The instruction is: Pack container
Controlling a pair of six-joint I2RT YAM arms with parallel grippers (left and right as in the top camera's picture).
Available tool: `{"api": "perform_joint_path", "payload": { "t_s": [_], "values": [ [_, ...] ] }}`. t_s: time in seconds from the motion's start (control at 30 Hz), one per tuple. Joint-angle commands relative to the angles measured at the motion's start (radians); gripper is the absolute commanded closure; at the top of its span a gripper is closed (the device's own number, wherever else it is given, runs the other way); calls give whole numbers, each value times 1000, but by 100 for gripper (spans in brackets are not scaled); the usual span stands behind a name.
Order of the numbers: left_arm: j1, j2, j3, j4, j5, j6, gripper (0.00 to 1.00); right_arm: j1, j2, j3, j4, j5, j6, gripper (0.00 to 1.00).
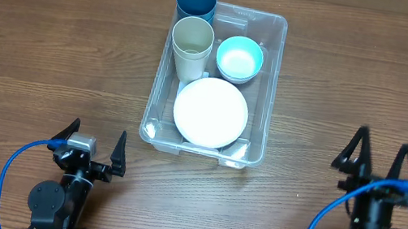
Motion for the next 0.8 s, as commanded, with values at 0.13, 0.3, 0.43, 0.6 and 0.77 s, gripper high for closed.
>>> {"api": "perform_joint_path", "payload": {
  "t_s": [0.13,0.3,0.43,0.6,0.77],
  "values": [
    [12,-9,-6,3,12,-14,0,4,-173,-179,-3,-117,-148,0],
    [12,-9,-6,3,12,-14,0,-21,-194,-270,-4,-167,-240,0],
    [12,-9,-6,3,12,-14,0,-30,-194,-307,2,-192,-240,0],
    [12,-9,-6,3,12,-14,0,-74,-194,-360,-3,-249,-245,0],
    [12,-9,-6,3,12,-14,0,-90,-194,-382,10,-272,-282,0]
  ]
}}
